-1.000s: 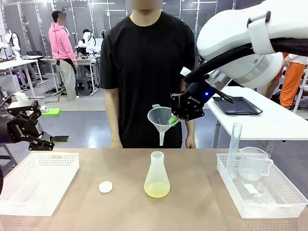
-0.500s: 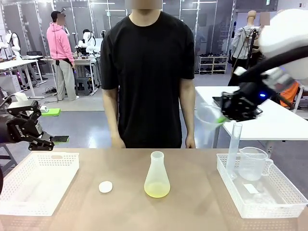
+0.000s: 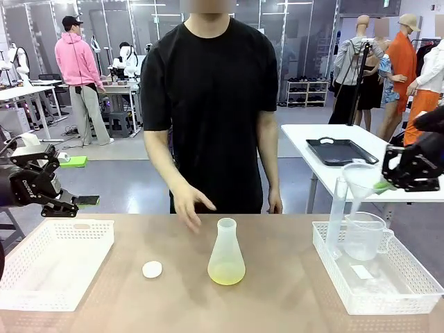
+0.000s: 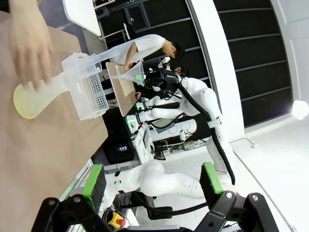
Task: Prepare the solutions needed for the experiment.
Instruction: Once the solution is in the Big flask , pick up the Plastic Funnel and place it back into the right Organizing basket.
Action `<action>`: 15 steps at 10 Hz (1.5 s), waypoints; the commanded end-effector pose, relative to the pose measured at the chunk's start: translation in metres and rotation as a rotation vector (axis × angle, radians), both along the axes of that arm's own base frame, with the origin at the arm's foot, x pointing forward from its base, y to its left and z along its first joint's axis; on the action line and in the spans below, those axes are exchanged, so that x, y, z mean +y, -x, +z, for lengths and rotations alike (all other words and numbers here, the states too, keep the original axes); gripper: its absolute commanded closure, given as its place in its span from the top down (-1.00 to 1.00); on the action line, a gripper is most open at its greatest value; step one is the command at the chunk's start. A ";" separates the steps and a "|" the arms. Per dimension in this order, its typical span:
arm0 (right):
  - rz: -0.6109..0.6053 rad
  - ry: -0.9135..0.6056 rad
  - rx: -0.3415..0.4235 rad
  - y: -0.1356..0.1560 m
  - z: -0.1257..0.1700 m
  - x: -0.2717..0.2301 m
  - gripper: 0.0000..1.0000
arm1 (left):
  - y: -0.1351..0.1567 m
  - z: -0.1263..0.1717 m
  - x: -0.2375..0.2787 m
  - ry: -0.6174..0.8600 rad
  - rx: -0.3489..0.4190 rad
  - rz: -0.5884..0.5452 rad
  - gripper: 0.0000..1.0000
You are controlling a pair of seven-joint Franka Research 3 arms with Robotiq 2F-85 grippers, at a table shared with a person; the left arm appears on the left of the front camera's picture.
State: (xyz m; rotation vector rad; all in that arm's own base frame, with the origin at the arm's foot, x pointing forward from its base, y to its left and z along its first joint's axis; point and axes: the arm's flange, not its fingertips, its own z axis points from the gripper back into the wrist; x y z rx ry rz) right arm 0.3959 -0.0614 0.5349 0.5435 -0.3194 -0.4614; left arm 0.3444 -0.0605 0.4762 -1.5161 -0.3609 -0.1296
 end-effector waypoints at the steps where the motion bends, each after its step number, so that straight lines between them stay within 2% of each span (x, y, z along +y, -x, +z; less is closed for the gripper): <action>1: -0.070 0.002 0.042 0.010 0.000 -0.007 -1.00 | 0.001 0.001 0.000 0.011 -0.003 -0.010 1.00; 3: -0.081 0.008 0.042 0.016 -0.002 -0.013 -1.00 | 0.001 0.001 0.000 0.011 -0.003 -0.010 1.00; 4: -0.053 0.001 0.020 0.007 -0.004 -0.017 -1.00 | 0.001 0.001 0.000 0.011 -0.003 -0.010 1.00; 8: -0.053 0.001 0.020 0.007 -0.004 -0.017 -1.00 | 0.001 0.001 0.000 0.011 -0.003 -0.010 1.00; 9: -0.057 0.003 0.023 0.009 -0.005 -0.017 -0.95 | 0.001 0.001 0.000 0.011 -0.003 -0.010 1.00; 11: -0.100 -0.005 0.140 0.007 -0.019 -0.010 -0.95 | 0.001 0.001 0.000 0.011 -0.003 -0.010 1.00; 12: -0.127 0.041 0.199 0.007 -0.026 -0.006 -0.95 | 0.001 0.001 0.000 0.011 -0.003 -0.010 1.00; 15: -0.155 0.107 0.271 -0.001 -0.045 0.000 -0.95 | 0.001 0.001 0.000 0.011 -0.003 -0.010 1.00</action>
